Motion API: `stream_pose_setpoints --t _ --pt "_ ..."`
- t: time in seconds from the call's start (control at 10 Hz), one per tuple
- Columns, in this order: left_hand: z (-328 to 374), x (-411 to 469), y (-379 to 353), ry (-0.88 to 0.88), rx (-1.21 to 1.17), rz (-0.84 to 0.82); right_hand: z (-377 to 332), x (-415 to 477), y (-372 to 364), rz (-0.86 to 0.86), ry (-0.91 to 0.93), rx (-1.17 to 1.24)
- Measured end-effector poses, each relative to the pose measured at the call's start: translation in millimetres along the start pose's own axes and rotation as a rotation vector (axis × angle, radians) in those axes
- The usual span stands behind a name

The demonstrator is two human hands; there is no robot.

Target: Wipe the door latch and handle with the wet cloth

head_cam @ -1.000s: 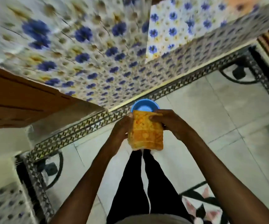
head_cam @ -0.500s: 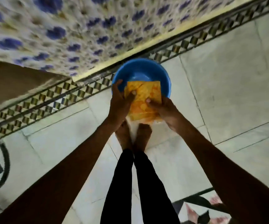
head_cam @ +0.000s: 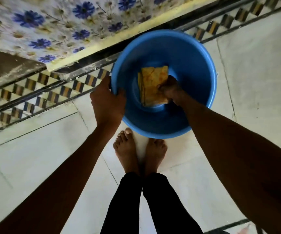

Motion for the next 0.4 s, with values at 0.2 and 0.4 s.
stream_pose_setpoints --t 0.2,0.4 --pt "2.1 4.7 3.3 -0.033 0.012 -0.077 -10.2 -18.3 9.8 0.179 -0.116 -0.203" --pt "31.0 -26.0 41.4 -0.106 -0.145 0.001 -56.7 -98.8 21.9 0.169 0.046 -0.27"
Point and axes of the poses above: each hand's wrist, its own x-axis towards the middle knuckle, its own y-axis out of the back of the hand, z = x × y, the point moved 10 cm from there along x, towards the middle knuckle, and after that the axes turned 14 degrees about -z, right-handed, at the moved point
